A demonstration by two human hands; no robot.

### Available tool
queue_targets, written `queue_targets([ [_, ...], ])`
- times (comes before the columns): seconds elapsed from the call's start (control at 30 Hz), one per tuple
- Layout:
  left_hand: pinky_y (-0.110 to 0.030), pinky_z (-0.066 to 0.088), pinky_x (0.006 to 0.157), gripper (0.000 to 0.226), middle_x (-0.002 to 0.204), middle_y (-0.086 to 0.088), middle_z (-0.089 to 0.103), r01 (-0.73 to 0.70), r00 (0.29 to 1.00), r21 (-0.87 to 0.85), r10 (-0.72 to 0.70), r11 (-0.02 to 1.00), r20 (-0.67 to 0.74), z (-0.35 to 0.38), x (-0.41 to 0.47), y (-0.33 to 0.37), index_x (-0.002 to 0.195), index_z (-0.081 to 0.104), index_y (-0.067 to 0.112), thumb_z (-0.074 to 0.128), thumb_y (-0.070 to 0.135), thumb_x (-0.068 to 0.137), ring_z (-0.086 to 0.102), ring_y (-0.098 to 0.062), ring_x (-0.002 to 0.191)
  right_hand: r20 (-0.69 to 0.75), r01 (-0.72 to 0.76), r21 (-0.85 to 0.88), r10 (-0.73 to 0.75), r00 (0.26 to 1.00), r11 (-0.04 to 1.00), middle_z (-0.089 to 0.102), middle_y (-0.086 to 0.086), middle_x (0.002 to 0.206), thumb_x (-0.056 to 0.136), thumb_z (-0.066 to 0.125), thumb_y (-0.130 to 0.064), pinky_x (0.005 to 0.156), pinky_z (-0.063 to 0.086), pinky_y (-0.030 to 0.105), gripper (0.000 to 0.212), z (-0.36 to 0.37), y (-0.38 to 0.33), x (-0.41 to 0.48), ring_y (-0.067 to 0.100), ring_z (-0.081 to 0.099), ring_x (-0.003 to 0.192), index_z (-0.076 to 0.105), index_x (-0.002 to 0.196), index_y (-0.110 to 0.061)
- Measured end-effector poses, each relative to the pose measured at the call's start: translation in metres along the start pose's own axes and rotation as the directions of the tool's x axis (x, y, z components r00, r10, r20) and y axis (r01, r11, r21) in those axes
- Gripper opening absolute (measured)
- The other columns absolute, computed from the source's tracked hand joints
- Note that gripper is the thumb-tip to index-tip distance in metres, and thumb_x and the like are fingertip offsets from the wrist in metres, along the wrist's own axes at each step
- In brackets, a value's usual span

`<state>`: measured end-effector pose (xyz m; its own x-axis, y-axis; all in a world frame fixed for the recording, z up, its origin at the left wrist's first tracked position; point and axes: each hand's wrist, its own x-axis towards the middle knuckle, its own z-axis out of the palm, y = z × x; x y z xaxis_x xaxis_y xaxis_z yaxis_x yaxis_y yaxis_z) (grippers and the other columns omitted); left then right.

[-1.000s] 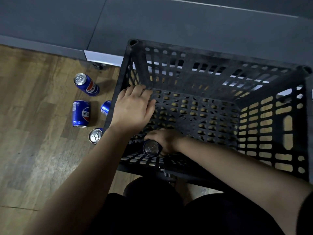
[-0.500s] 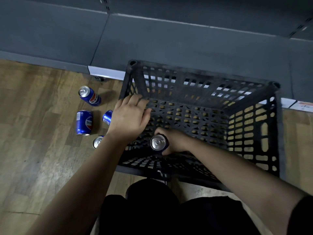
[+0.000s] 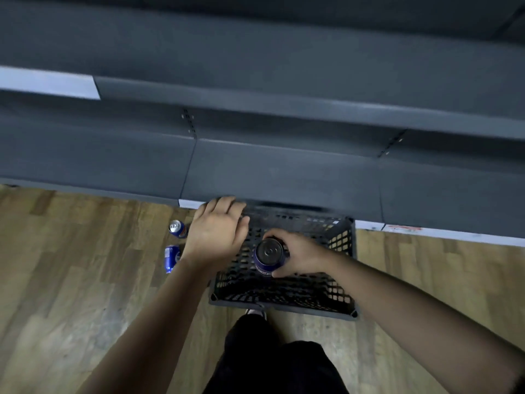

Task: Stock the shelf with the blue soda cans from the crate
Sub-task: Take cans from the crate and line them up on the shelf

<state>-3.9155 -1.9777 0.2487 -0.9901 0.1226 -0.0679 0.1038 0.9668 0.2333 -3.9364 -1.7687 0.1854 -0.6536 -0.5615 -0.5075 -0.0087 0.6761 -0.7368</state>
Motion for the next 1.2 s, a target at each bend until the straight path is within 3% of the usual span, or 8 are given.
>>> queue_targets([
  [0.2,-0.040,0.046,0.088,0.049,0.115,-0.007,0.064,-0.081,0.993,0.031,0.084,0.996,-0.079,-0.142,0.010,0.036,0.114,0.065,0.013,0.031,0.040,0.090,0.060,-0.028,0.105,-0.069,0.023,0.075,-0.018,0.997,0.997,0.064,-0.009,0.113,0.062,0.089,-0.012,0.091,0.046,0.015,0.072,-0.080,-0.111,-0.076,0.005,0.061,0.103,0.051,0.122,-0.025],
  [0.33,-0.041,0.046,0.090,0.051,0.116,-0.006,0.065,-0.157,0.978,0.050,0.163,0.986,-0.129,-0.213,0.030,0.059,0.116,0.064,0.013,0.029,0.040,0.091,0.061,-0.028,0.105,-0.169,0.045,0.099,-0.028,0.985,0.994,0.068,-0.006,0.105,0.056,0.082,-0.023,0.090,0.051,0.031,0.068,-0.127,-0.160,-0.114,0.011,0.065,0.099,0.051,0.117,-0.029],
  [0.5,-0.040,0.038,0.098,0.045,0.127,-0.006,0.059,-0.235,0.949,0.053,0.241,0.971,-0.205,-0.276,0.057,0.087,0.125,0.060,0.014,0.032,0.036,0.096,0.054,-0.026,0.117,-0.297,0.092,0.154,-0.043,0.954,0.984,0.067,-0.001,0.108,0.066,0.082,-0.001,0.092,0.051,0.028,0.060,-0.186,-0.199,-0.155,0.012,0.064,0.101,0.053,0.116,-0.019],
  [0.63,-0.038,0.033,0.102,0.045,0.130,-0.006,0.057,-0.282,0.920,0.051,0.285,0.958,-0.270,-0.310,0.077,0.112,0.128,0.057,0.015,0.035,0.036,0.096,0.051,-0.025,0.121,-0.392,0.162,0.191,-0.076,0.917,0.968,0.066,0.006,0.108,0.067,0.081,-0.001,0.091,0.051,0.028,0.058,-0.232,-0.222,-0.186,0.010,0.063,0.099,0.053,0.117,-0.011],
  [0.8,-0.037,0.033,0.101,0.061,0.127,-0.003,0.058,-0.342,0.882,0.063,0.343,0.938,-0.322,-0.336,0.100,0.149,0.129,0.056,0.016,0.019,0.045,0.090,0.052,-0.024,0.117,-0.526,0.250,0.186,-0.119,0.842,0.950,0.067,-0.003,0.106,0.063,0.080,-0.012,0.090,0.051,0.027,0.057,-0.285,-0.236,-0.219,0.011,0.064,0.101,0.056,0.115,-0.018],
  [0.97,-0.033,0.025,0.107,0.044,0.137,0.002,0.051,-0.357,0.875,0.084,0.365,0.930,-0.320,-0.352,0.127,0.194,0.139,0.045,0.020,0.033,0.037,0.100,0.044,-0.019,0.126,-0.609,0.300,0.123,-0.166,0.776,0.946,0.069,-0.001,0.108,0.063,0.082,-0.017,0.095,0.052,0.037,0.057,-0.343,-0.234,-0.246,0.016,0.065,0.104,0.058,0.114,-0.020],
  [1.2,-0.031,0.024,0.105,0.040,0.134,0.002,0.053,-0.340,0.852,0.094,0.349,0.936,-0.391,-0.374,0.165,0.261,0.135,0.048,0.021,0.036,0.036,0.099,0.045,-0.019,0.123,-0.643,0.364,0.102,-0.218,0.734,0.926,0.070,0.000,0.109,0.064,0.079,-0.011,0.091,0.052,0.029,0.055,-0.423,-0.222,-0.276,0.014,0.066,0.104,0.057,0.115,-0.016],
])
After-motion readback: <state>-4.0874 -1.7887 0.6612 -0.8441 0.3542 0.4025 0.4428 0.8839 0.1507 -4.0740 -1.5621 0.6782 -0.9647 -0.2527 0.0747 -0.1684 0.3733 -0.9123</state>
